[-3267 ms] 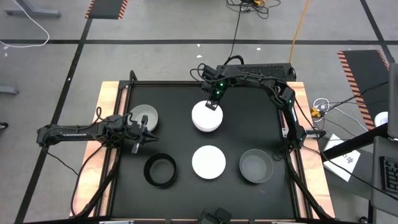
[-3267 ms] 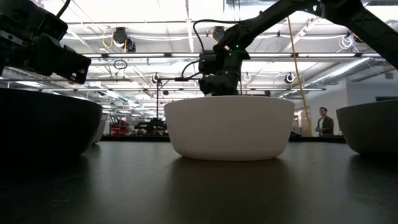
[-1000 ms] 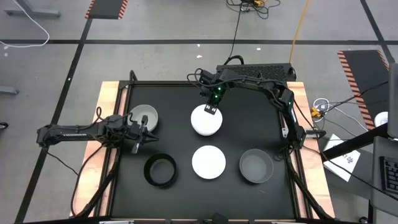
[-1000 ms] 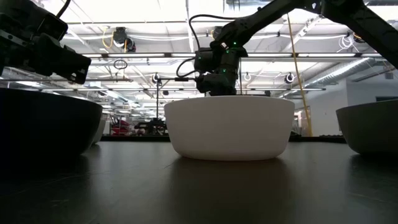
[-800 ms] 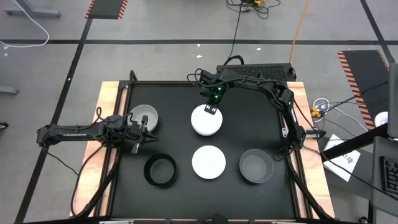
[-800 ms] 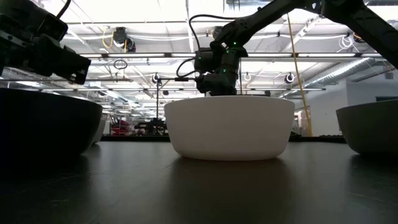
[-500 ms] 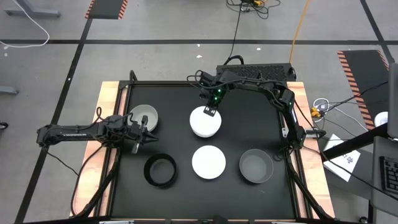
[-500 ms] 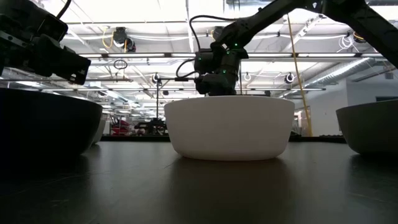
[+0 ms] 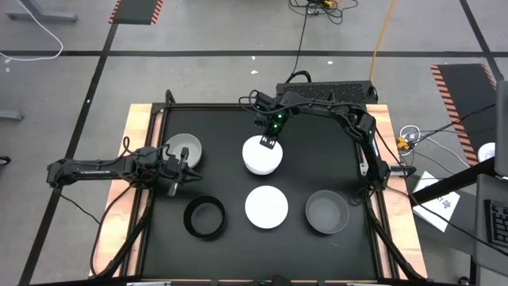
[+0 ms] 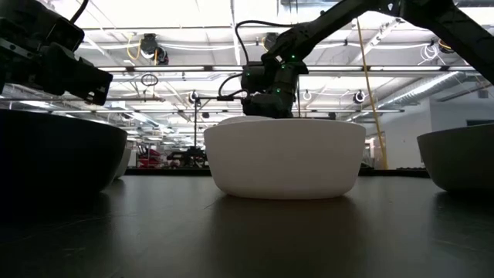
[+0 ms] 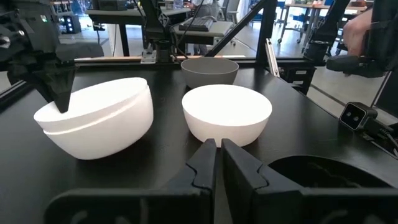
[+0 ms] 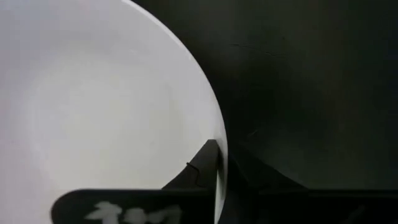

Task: Nest bowls inside each other
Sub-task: Stack the top right white bowl on the top middle white bowl, then stack the light grey bowl on top of the stacked white bowl

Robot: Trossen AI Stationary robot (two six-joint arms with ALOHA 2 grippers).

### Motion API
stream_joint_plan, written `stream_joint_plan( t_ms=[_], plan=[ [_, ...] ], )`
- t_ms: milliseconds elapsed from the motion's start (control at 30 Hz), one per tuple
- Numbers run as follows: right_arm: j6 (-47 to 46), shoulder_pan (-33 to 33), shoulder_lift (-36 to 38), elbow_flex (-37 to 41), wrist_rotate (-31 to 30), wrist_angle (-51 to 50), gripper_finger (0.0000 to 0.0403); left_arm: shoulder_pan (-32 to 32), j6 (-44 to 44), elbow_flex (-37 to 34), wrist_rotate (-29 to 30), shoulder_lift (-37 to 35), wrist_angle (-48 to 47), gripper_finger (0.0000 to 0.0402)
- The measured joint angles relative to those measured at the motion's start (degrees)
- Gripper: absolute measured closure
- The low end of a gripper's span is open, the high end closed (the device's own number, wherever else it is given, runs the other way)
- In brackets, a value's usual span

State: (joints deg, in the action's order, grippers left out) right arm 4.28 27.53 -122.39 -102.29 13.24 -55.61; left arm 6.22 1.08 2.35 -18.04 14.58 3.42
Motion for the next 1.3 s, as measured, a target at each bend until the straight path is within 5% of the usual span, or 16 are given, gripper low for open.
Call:
stream_joint_plan(
  t_ms=[733, 1067, 1300],
  plan=[
    [-0.06, -0.02, 2.14, 0.07, 0.05, 4.65, 0.0276, 0.00, -0.02, 0.00, 0.07, -0.01, 0.08, 0.0376],
    [2.63, -0.41, 12.50, 0.51, 0.30, 9.31, 0.0275, 0.00, -0.11, 0.00, 0.09, -0.01, 0.36, 0.0376],
    [2.64, -1.03, 27.32, 13.23, 0.39, 20.11, 0.0281, 0.01, -1.21, 0.00, 0.12, 0.00, 1.12, 0.0376]
  ],
)
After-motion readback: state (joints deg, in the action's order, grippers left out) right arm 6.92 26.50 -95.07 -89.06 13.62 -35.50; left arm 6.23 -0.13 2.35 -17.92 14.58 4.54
